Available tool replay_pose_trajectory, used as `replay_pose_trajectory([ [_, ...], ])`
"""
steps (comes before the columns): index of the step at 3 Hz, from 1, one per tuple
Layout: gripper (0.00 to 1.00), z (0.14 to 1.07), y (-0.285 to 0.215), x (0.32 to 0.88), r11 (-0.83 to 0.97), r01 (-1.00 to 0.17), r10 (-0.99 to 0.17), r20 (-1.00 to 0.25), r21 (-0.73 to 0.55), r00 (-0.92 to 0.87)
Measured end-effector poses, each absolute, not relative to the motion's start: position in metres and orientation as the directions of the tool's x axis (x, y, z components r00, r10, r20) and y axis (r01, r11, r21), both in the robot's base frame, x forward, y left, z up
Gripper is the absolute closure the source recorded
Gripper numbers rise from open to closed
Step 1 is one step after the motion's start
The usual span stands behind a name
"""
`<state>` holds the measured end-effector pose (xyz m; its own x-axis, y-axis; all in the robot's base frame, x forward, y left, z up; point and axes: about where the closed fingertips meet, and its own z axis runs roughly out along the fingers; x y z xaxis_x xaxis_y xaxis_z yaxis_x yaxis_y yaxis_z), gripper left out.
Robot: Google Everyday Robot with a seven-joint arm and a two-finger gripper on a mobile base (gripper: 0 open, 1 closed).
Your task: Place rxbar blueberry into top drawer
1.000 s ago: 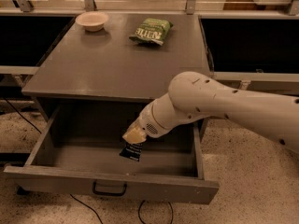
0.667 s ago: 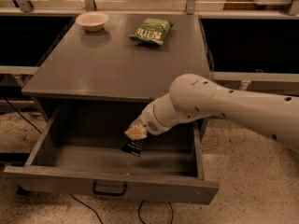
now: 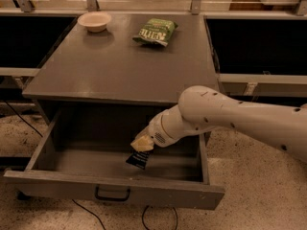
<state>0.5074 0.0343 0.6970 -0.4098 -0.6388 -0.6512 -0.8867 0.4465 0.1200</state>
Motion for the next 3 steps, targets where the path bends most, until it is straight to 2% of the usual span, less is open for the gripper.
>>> replay_pose_trajectory([
  [3,1.0,0.655,0.036,0.513,0.452,-0.874,-0.631,-0.629,0.177,-0.454],
])
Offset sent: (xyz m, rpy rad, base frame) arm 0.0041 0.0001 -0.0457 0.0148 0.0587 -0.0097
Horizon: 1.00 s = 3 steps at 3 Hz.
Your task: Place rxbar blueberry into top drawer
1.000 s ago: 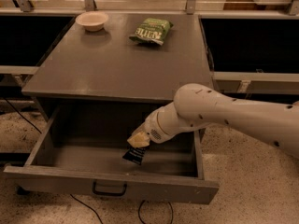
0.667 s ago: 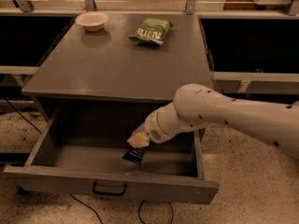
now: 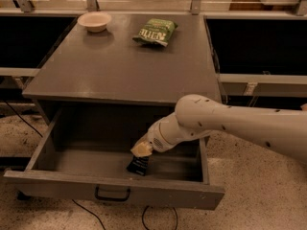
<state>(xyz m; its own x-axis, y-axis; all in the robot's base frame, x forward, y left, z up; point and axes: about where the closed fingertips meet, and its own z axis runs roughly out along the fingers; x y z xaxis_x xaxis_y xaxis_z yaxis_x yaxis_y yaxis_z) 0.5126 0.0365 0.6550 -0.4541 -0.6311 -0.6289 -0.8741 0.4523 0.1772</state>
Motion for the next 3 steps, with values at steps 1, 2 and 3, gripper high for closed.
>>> replay_pose_trajectory([
  [1,0.77,0.655,0.0365,0.5126,0.452,-0.874,-0.631,-0.629,0.177,-0.454],
  [2,0.52,0.655,0.0365,0.5126,0.452,-0.874,-0.631,-0.629,0.177,-0.454],
  [3,0.23,0.655,0.0366,0.5125,0.452,-0.874,-0.631,-0.629,0.177,-0.454],
])
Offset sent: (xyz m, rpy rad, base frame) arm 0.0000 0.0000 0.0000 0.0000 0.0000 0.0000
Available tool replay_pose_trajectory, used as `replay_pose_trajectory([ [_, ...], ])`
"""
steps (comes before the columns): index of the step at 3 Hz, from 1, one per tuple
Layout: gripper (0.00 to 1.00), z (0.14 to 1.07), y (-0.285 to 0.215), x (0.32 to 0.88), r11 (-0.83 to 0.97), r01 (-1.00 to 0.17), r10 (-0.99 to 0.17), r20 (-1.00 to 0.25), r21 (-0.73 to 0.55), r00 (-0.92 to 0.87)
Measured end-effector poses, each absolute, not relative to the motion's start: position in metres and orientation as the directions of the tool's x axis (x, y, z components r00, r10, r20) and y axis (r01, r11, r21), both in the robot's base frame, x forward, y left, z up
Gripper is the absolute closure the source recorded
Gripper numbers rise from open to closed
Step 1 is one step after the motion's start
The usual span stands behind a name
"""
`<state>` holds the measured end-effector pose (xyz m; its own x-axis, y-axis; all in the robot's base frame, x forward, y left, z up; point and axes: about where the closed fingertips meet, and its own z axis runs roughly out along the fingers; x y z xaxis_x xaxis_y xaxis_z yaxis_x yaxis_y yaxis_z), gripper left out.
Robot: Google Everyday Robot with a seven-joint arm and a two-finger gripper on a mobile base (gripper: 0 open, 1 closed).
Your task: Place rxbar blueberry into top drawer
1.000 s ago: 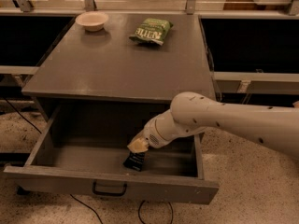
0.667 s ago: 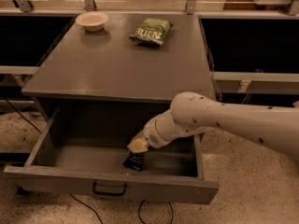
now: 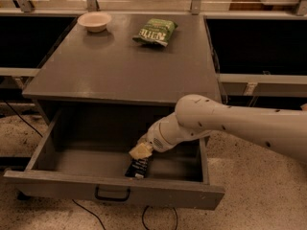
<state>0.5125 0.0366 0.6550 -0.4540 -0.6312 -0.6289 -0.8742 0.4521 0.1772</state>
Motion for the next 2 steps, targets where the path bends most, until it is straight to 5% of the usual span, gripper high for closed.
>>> replay_pose_trajectory([
  [1,0.0,0.655,0.0366,0.5125,0.452,-0.874,-0.631,-0.629,0.177,-0.454],
  [2,0.0,0.655,0.0366,0.5125,0.452,-0.874,-0.631,-0.629,0.177,-0.454],
])
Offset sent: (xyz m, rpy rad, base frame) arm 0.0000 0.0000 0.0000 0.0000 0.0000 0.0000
